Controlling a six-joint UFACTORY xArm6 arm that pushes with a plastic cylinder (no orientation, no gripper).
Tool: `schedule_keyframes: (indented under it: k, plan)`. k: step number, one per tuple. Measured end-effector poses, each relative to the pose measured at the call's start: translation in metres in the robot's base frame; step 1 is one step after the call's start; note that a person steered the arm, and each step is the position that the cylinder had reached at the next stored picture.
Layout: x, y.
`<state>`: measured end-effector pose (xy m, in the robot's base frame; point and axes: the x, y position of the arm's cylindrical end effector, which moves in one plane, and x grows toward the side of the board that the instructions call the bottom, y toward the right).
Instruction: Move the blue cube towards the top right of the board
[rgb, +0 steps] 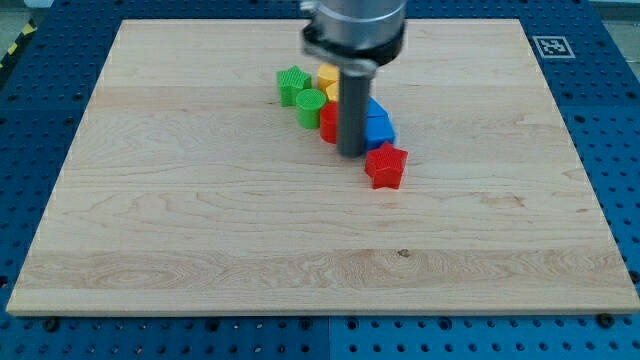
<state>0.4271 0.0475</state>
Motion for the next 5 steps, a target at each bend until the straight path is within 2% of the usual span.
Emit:
schedule_keyframes:
  k: [1,3,4,5]
  plan:
    - [-0.018,0.029]
    - [0.005,0.016]
    - [0.010,0.039]
    - [-0.032,0.080]
